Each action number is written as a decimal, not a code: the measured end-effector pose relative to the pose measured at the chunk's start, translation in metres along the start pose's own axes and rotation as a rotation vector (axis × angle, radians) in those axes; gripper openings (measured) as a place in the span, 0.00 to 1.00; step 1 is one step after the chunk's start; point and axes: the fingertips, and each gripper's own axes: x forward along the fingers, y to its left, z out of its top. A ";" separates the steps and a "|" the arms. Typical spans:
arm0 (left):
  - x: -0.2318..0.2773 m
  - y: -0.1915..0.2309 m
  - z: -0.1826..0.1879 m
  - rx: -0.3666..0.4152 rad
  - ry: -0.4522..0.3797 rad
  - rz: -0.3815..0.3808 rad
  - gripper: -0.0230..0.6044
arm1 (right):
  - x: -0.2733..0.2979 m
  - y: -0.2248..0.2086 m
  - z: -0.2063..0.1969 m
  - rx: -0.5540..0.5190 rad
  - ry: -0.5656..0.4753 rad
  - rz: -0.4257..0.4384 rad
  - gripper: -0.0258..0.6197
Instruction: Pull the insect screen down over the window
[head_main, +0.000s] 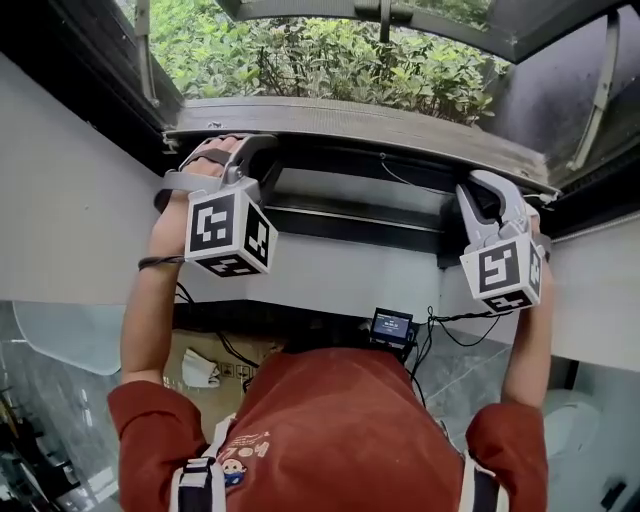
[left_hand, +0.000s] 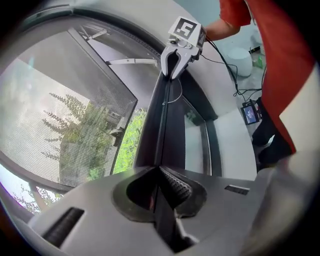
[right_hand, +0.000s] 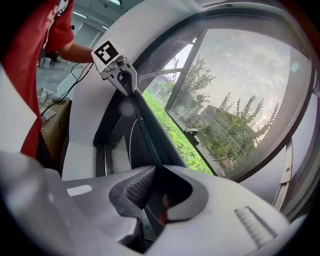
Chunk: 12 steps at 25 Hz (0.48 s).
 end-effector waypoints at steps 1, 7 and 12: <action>0.000 0.000 0.000 0.009 0.004 0.002 0.07 | -0.001 0.000 0.000 -0.001 -0.009 -0.007 0.13; -0.001 0.000 0.000 0.026 0.008 0.020 0.08 | -0.002 0.000 -0.001 -0.012 -0.013 -0.014 0.13; -0.002 0.001 0.000 0.031 -0.004 0.051 0.08 | -0.004 0.000 -0.001 -0.012 -0.045 -0.024 0.14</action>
